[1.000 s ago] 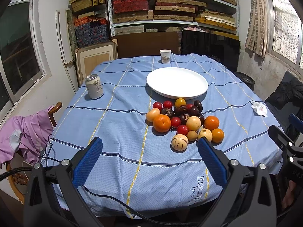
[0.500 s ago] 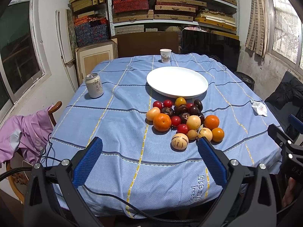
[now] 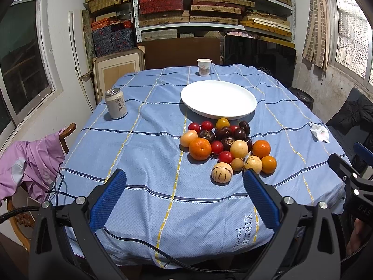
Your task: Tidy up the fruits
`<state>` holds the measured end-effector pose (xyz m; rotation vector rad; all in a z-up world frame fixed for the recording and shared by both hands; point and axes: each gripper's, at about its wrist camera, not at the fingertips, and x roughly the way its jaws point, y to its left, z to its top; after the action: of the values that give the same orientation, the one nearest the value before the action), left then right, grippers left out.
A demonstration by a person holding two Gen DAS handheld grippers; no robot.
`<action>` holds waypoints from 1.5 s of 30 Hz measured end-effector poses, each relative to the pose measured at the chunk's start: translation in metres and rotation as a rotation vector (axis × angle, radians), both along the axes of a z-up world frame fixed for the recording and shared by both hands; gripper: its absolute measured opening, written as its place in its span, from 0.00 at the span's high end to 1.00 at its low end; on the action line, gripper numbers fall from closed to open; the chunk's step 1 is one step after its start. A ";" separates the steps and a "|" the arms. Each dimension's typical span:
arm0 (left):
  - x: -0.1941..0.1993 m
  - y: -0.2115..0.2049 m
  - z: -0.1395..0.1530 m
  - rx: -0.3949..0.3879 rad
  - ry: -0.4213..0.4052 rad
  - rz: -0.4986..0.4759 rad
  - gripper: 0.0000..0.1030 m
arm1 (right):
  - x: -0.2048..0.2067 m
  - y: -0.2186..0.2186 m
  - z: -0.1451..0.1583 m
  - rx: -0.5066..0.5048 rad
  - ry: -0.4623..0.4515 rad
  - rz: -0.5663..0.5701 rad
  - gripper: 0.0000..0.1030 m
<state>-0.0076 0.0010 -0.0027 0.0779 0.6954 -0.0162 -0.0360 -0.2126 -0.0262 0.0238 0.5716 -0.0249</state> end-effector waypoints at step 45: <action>0.007 0.001 -0.010 -0.007 0.026 0.007 0.04 | 0.004 0.005 -0.006 -0.009 0.014 0.007 0.03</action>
<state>-0.0011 0.0023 -0.0128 0.0688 0.7215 -0.0128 -0.0321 -0.2071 -0.0317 0.0130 0.5860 -0.0207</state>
